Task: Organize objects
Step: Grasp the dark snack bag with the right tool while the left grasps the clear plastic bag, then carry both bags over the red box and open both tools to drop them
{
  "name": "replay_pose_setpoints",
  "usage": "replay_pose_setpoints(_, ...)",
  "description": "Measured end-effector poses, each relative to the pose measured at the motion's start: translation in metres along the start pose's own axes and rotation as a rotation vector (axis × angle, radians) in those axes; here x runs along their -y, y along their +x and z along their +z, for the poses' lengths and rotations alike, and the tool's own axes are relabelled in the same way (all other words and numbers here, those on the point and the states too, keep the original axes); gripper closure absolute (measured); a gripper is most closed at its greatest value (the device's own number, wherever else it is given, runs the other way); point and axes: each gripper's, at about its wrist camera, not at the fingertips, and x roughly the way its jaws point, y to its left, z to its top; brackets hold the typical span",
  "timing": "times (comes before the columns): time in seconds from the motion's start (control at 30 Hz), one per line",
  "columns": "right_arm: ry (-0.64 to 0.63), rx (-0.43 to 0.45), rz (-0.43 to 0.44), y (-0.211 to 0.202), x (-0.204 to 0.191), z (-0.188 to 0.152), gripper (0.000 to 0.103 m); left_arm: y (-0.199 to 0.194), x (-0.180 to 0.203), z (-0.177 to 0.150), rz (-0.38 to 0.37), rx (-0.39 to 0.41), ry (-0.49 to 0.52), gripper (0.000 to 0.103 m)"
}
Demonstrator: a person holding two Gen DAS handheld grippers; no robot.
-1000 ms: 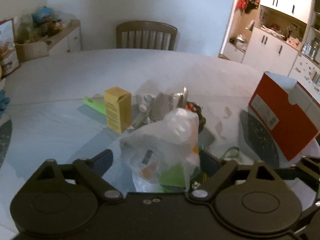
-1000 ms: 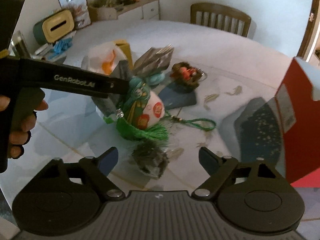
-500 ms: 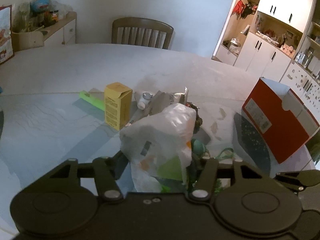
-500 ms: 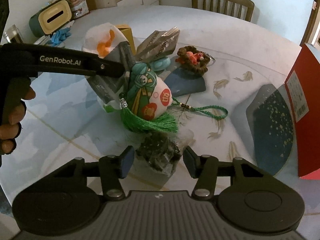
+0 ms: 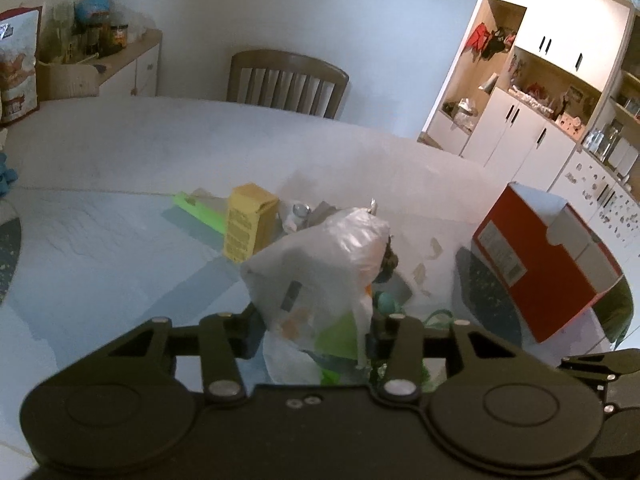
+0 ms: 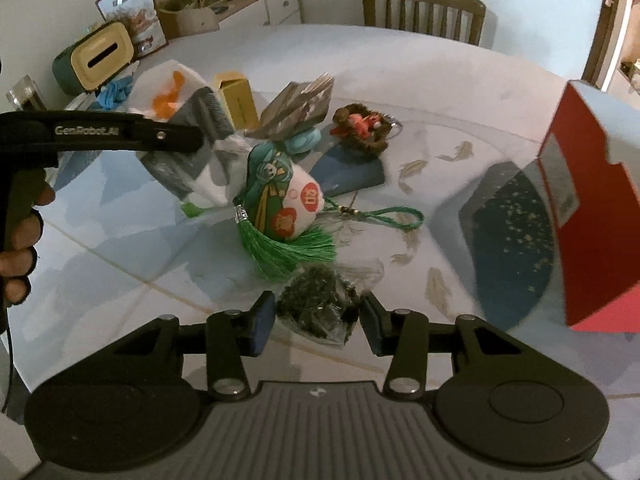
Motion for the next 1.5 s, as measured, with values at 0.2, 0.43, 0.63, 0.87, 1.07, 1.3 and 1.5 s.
replay_pose_setpoints(0.2, 0.037, 0.059, -0.030, -0.033, 0.010, 0.003, 0.058, -0.024, 0.003, 0.008, -0.021, 0.035, -0.003, 0.058)
replay_pose_setpoints(0.43, 0.084, 0.163, -0.088, -0.074, 0.036, 0.020, 0.058, -0.036, 0.020, 0.027, -0.077, 0.059, 0.007, 0.058)
replay_pose_setpoints(0.63, 0.142, 0.238, -0.139, -0.104, 0.075, 0.033, 0.058, -0.035, 0.053, 0.044, -0.119, 0.078, 0.039, 0.058)
replay_pose_setpoints(0.87, 0.154, 0.275, -0.160, -0.123, 0.141, 0.031, 0.058, -0.016, 0.113, 0.063, -0.152, 0.072, 0.047, 0.058)
replay_pose_setpoints(1.07, 0.145, 0.277, -0.158, -0.130, 0.203, 0.029, 0.058, 0.015, 0.179, 0.076, -0.141, 0.023, 0.060, 0.058)
replay_pose_setpoints(1.3, 0.136, 0.274, -0.165, -0.130, 0.269, 0.024, 0.058, 0.052, 0.252, 0.084, -0.145, -0.017, 0.106, 0.057)
replay_pose_setpoints(1.5, 0.136, 0.259, -0.183, -0.126, 0.310, 0.020, 0.058, 0.087, 0.307, 0.092, -0.159, -0.067, 0.141, 0.057)
